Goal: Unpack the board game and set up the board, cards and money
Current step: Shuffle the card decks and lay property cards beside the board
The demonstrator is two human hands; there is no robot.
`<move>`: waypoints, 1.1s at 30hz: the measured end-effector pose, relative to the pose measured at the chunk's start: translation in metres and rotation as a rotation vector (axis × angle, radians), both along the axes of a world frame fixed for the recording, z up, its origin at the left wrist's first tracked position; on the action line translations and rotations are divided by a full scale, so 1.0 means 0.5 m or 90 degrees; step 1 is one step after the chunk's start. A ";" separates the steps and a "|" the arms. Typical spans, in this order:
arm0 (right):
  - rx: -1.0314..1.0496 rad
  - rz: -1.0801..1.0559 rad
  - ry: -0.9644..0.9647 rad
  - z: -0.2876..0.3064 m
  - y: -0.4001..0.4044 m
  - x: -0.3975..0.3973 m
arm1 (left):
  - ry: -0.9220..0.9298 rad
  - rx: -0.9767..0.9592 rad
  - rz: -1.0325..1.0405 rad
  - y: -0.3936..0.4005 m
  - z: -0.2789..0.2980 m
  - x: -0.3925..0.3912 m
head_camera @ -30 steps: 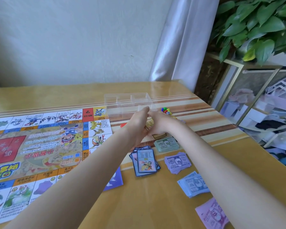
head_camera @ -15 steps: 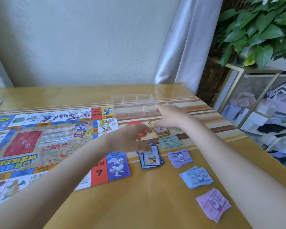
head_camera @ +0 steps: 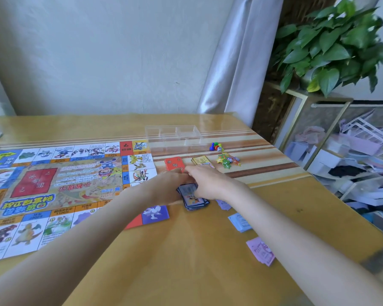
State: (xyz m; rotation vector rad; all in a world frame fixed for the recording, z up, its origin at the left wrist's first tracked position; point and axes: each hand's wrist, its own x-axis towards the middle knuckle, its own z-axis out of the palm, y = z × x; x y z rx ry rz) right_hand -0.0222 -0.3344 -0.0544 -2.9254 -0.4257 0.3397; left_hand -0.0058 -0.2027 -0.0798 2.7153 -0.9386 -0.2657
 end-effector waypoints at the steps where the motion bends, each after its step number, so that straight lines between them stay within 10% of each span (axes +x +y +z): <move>1: 0.021 -0.003 -0.008 -0.003 0.001 -0.001 | -0.009 0.001 -0.003 0.003 0.002 0.002; 9: 0.004 0.006 0.153 0.017 -0.018 -0.001 | 0.009 0.049 -0.004 0.003 0.012 0.019; 33: 0.013 -0.134 -0.043 -0.056 0.062 -0.053 | 0.016 -0.028 0.035 0.014 -0.009 0.011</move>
